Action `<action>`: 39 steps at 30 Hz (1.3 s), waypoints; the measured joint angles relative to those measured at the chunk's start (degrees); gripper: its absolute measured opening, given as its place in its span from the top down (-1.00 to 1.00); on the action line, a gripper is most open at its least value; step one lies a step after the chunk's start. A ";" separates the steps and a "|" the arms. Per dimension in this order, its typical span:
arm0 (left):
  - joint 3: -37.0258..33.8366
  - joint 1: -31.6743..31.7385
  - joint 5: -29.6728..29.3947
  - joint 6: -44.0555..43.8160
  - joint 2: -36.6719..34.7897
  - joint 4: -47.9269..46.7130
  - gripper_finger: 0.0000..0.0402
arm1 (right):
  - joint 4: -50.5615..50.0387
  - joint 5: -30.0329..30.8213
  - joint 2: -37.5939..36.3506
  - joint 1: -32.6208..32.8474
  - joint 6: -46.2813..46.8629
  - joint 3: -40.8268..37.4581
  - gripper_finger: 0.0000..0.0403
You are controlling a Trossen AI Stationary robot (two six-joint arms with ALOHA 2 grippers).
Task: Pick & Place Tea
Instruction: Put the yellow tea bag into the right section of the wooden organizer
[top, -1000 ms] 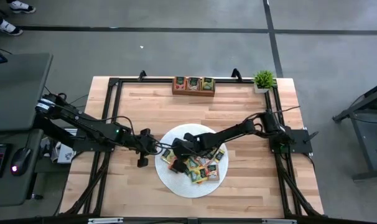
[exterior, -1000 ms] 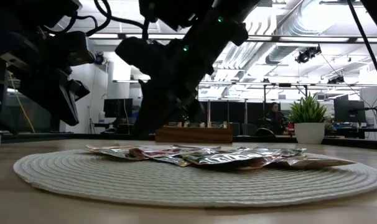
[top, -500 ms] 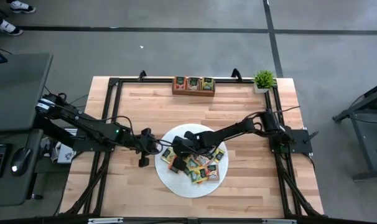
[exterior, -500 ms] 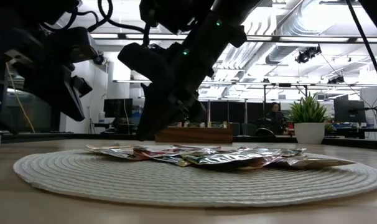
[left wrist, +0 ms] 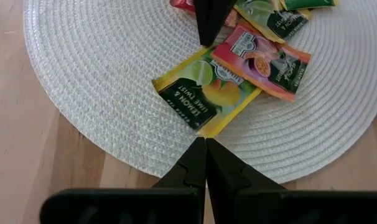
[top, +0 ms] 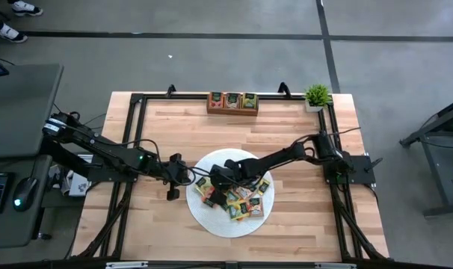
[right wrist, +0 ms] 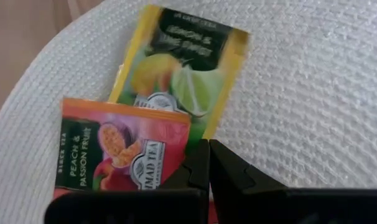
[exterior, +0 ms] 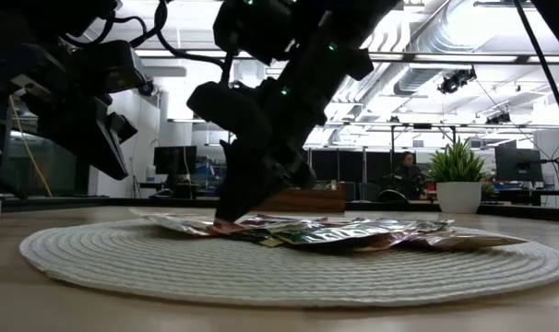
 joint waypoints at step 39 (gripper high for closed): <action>0.02 12.53 12.02 -24.26 0.03 -0.11 0.12 | 0.32 3.56 0.00 0.29 0.22 -0.32 1.00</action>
